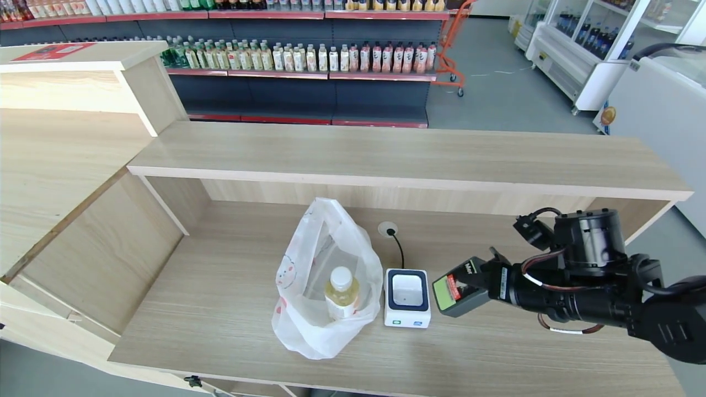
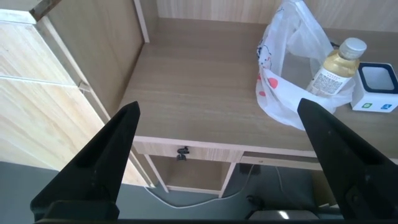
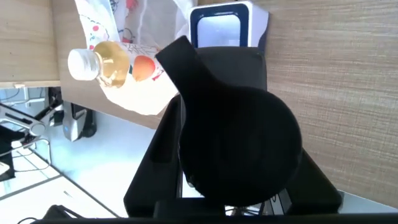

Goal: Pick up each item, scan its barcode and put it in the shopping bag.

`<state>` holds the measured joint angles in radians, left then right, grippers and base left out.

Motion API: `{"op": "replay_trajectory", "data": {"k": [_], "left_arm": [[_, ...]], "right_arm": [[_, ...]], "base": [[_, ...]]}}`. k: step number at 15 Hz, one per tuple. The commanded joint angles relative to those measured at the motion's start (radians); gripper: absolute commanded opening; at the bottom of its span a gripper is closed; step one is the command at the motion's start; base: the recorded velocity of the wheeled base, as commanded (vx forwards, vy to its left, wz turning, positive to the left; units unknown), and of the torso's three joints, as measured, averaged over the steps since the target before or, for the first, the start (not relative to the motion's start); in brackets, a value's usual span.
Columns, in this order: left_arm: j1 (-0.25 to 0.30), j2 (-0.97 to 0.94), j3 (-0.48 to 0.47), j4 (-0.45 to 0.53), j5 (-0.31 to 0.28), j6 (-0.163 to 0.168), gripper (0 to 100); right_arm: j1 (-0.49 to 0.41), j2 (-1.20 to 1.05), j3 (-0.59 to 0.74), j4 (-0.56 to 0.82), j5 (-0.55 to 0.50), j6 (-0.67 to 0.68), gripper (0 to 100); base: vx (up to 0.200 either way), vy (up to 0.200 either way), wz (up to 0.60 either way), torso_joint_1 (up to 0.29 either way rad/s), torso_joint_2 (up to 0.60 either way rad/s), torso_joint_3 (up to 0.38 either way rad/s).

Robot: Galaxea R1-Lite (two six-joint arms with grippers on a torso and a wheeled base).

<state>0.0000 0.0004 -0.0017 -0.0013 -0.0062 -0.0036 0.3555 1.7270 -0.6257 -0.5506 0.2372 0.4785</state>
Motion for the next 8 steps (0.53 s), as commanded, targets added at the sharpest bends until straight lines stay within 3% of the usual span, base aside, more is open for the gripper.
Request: {"op": "replay_trajectory", "data": {"k": [1,8], "left_arm": [[0.0,0.0,0.0,0.0,0.0,0.001,100],[0.0,0.0,0.0,0.0,0.0,-0.001,100]], "right_arm": [[0.043,0.059,-0.019,0.0,-0.001,0.0,0],[0.089,0.247,-0.187,-0.002,-0.041,-0.063,0]], "base": [[0.0,0.0,0.0,0.0,0.0,0.0],[0.0,0.0,0.0,0.0,0.0,0.0]]}}
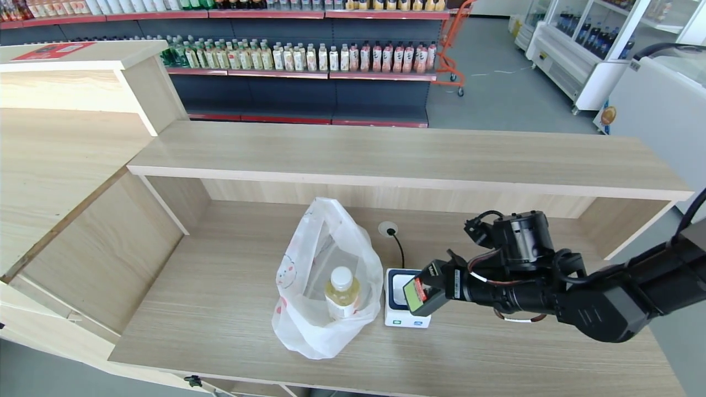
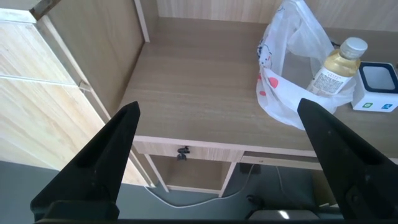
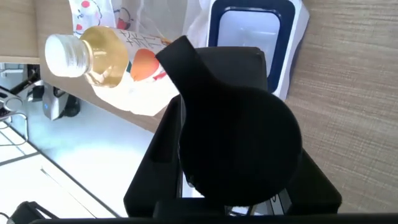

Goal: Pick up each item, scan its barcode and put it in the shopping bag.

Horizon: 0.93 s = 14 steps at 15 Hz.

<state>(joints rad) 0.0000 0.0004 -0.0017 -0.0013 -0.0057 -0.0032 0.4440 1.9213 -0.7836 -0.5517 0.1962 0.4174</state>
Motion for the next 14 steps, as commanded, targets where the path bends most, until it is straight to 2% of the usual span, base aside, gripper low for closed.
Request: {"op": "replay_trajectory", "data": {"k": [1,5,8,14], "left_arm": [[0.0,0.0,0.0,0.0,0.0,0.0,100],[0.0,0.0,0.0,0.0,0.0,-0.001,100],[0.0,0.0,0.0,0.0,0.0,-0.001,100],[0.0,0.0,0.0,0.0,0.0,-0.001,100]], "right_arm": [[0.001,0.079,-0.06,-0.001,0.0,-0.006,0],[0.001,0.14,-0.078,-0.004,-0.001,-0.068,0],[0.002,0.173,-0.092,-0.054,-0.003,-0.077,0],[0.002,0.211,-0.131,-0.056,-0.003,-0.095,0]], "base": [[0.0,0.0,0.0,0.0,0.0,0.0],[0.0,0.0,0.0,0.0,0.0,0.0],[0.0,0.0,0.0,0.0,0.0,0.0],[0.0,0.0,0.0,0.0,0.0,0.0]]}}
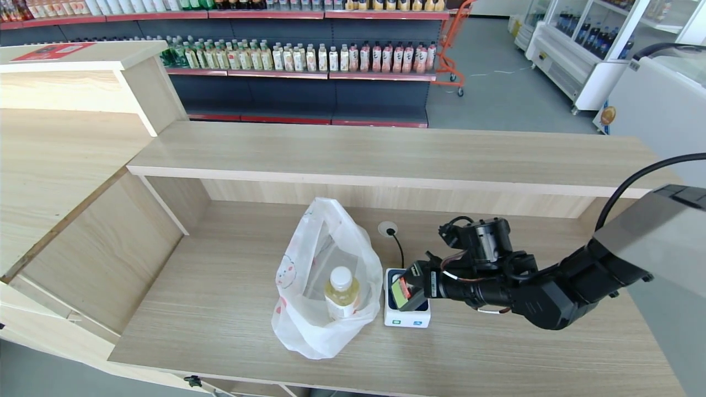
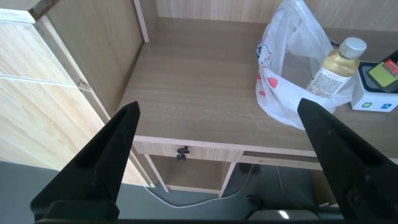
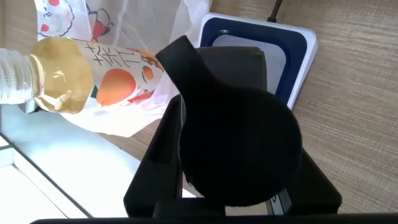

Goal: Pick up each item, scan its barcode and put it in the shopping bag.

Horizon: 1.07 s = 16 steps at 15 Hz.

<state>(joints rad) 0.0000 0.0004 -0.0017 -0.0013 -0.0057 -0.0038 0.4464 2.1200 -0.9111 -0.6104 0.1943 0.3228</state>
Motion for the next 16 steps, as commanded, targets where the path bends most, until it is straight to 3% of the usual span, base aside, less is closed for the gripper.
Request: {"op": "replay_trajectory", "data": {"k": [1,4,7,12,16], "left_arm": [[0.0,0.0,0.0,0.0,0.0,-0.001,100],[0.0,0.0,0.0,0.0,0.0,-0.001,100],[0.0,0.0,0.0,0.0,0.0,0.001,100],[0.0,0.0,0.0,0.0,0.0,-0.001,100],[0.0,0.0,0.0,0.0,0.0,0.001,100]], "right_arm": [[0.0,0.015,-0.012,0.005,-0.001,-0.001,0],[0.002,0.006,-0.015,0.003,0.002,0.002,0],[-0.002,-0.08,-0.015,0.009,0.01,0.105,0],[-0.003,-0.166,-0.029,0.003,0.002,-0.031,0],[0.02,-0.138,-0.066,0.005,0.004,-0.042,0]], "base": [[0.0,0.0,0.0,0.0,0.0,0.0],[0.0,0.0,0.0,0.0,0.0,0.0],[0.0,0.0,0.0,0.0,0.0,0.0],[0.0,0.0,0.0,0.0,0.0,0.0],[0.0,0.0,0.0,0.0,0.0,0.0]]}}
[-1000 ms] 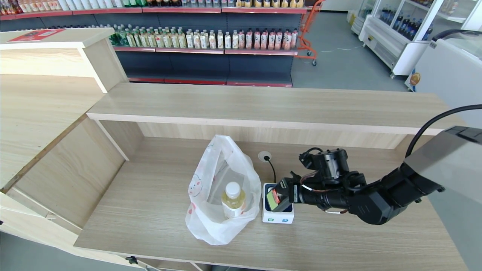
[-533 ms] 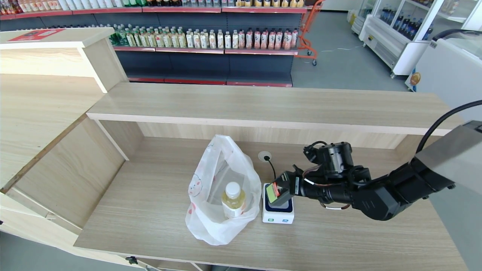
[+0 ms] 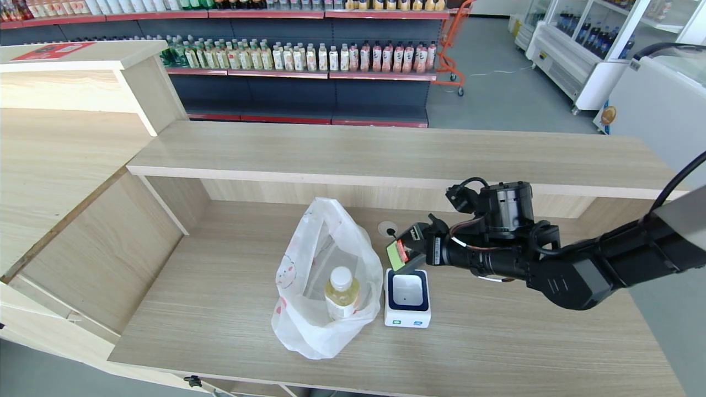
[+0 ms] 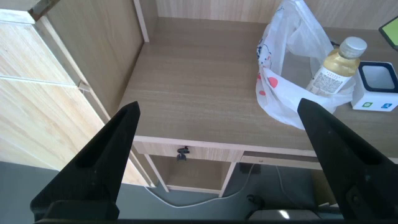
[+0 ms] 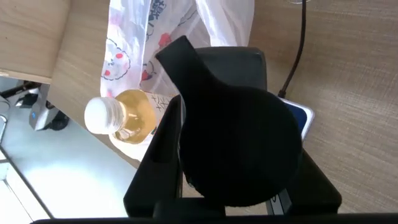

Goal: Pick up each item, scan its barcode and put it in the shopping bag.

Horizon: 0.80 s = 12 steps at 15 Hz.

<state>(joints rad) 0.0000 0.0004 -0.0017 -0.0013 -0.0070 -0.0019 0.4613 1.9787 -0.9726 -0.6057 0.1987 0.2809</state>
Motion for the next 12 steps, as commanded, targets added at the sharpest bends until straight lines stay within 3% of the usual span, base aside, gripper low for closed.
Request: {"op": "replay_trajectory", "data": {"k": [1,3,9,12], "left_arm": [[0.0,0.0,0.0,0.0,0.001,0.0,100],[0.0,0.0,0.0,0.0,0.001,0.0,100],[0.0,0.0,0.0,0.0,0.001,-0.001,100],[0.0,0.0,0.0,0.0,0.001,-0.001,100]], "right_arm": [[0.007,0.002,0.0,0.0,0.001,0.001,0],[0.005,0.003,-0.006,-0.002,0.004,0.004,0],[0.016,0.048,-0.025,-0.003,0.001,0.0,0],[0.016,0.1,-0.081,0.0,-0.005,-0.014,0]], "base": [[0.0,0.0,0.0,0.0,0.0,0.0],[0.0,0.0,0.0,0.0,0.0,0.0],[0.0,0.2,0.0,-0.002,0.0,0.006],[0.0,0.0,0.0,0.0,0.0,0.0]]}}
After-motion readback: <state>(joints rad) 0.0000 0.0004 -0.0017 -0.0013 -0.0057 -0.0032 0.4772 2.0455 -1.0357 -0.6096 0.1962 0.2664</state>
